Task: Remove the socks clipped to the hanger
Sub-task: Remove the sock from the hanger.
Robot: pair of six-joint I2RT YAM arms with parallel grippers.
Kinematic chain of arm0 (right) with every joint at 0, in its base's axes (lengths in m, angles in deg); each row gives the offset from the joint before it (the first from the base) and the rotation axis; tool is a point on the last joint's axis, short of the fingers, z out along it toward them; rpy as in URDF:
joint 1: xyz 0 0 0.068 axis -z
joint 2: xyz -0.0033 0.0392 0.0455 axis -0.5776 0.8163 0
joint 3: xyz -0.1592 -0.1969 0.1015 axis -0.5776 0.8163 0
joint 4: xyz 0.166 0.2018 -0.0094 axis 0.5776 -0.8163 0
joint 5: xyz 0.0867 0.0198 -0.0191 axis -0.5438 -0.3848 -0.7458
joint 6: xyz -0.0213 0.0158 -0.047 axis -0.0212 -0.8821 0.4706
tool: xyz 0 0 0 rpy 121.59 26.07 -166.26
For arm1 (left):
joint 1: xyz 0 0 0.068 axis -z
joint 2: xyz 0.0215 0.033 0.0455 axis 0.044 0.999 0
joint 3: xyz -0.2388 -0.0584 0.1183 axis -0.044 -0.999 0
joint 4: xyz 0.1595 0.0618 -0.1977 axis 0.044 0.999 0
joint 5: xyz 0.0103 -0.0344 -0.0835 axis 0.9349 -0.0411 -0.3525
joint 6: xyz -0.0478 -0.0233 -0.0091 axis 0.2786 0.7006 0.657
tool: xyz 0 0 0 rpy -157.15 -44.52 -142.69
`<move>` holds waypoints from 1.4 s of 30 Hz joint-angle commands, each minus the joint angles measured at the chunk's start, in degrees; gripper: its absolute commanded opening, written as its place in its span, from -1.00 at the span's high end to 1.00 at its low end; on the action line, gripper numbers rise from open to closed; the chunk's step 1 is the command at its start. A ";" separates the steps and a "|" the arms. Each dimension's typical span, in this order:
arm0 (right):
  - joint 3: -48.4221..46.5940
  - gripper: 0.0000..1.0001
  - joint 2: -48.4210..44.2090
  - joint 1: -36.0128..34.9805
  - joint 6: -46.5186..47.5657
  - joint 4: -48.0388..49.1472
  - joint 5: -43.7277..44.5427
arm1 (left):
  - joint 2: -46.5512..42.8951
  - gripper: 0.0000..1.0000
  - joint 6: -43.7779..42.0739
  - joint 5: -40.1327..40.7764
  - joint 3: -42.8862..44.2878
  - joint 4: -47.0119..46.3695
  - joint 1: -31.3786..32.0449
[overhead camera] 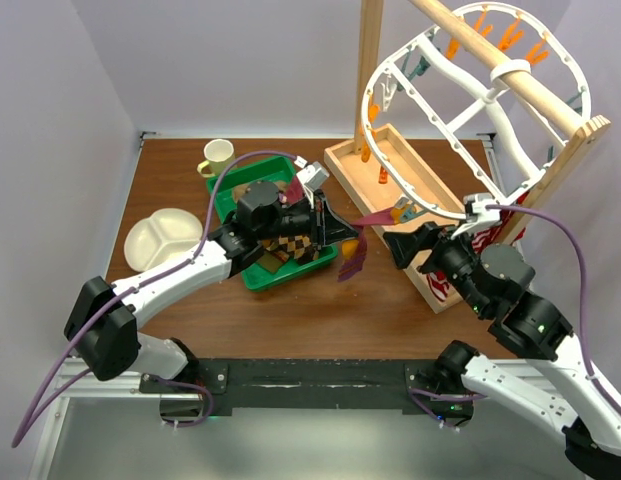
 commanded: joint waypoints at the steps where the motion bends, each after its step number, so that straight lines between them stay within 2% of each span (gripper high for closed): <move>1: -6.68 -0.80 1.85 -0.25 3.31 -4.19 -0.29 | 0.39 1.00 0.16 -1.12 0.10 -1.31 -0.33; 7: -12.75 -0.81 2.65 -0.25 6.03 -5.51 -2.48 | 0.57 1.00 0.07 -0.94 0.19 -1.05 -0.68; 10: -13.28 -0.81 2.65 -0.25 5.78 -5.08 -6.69 | 0.65 1.00 0.16 -1.20 0.36 -1.23 -0.69; 18: -8.02 -0.81 3.96 -0.25 3.05 -1.75 -15.57 | 1.44 1.00 0.25 -1.47 0.89 -1.23 -0.69; 21: -5.38 -0.81 4.23 -0.25 1.73 -0.60 -16.37 | 1.79 1.00 0.25 -1.47 0.89 -1.31 -0.69; 29: 3.22 -0.80 2.57 -0.25 -0.82 3.18 -13.21 | 2.32 1.00 0.51 -1.99 1.50 -1.84 -0.69; 42: 17.56 -0.78 -2.71 -0.25 2.16 18.20 -3.54 | 3.46 1.00 0.95 -2.78 2.38 -2.10 -0.69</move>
